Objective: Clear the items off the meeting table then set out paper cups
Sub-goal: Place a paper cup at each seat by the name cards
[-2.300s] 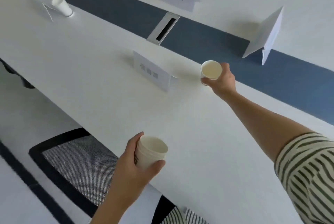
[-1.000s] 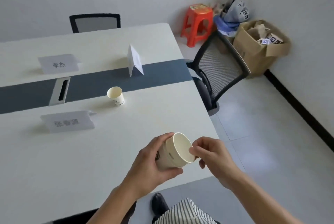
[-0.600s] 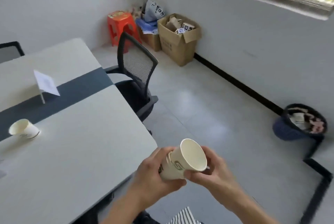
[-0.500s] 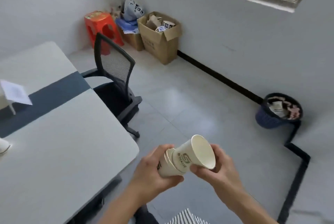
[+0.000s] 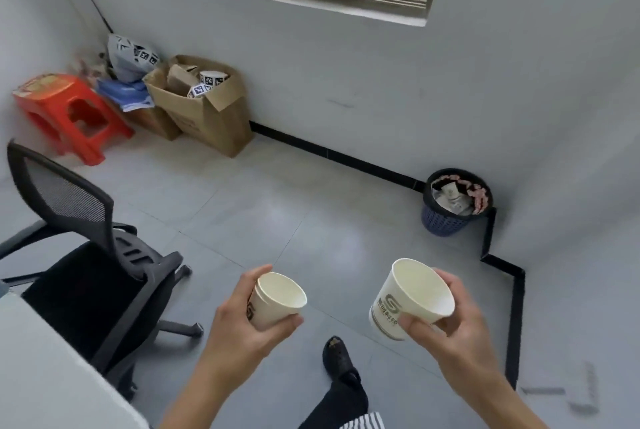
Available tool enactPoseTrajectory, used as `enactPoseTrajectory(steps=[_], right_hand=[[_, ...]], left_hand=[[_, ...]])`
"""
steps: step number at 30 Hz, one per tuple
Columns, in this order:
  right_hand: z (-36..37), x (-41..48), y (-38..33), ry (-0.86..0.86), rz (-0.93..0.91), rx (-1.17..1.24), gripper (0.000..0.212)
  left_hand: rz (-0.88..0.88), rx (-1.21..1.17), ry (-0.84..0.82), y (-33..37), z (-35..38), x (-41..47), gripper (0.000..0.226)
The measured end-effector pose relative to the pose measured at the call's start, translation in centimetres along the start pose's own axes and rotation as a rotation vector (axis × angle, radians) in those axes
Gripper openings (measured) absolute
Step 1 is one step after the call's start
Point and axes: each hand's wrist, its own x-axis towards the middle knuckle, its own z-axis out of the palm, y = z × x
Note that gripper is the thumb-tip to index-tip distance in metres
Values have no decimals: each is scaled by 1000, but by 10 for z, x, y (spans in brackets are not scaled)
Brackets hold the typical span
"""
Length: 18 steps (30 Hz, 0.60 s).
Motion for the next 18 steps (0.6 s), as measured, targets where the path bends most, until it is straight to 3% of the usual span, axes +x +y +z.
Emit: enactPoseTrajectory(steps=[11, 18], right_hand=[[3, 205, -48, -53, -40, -87, 62], [48, 353, -54, -251, 1, -117, 51]], left_hand=[[45, -65, 71, 65, -9, 207, 72], [-47, -100, 250, 52, -42, 298, 67]])
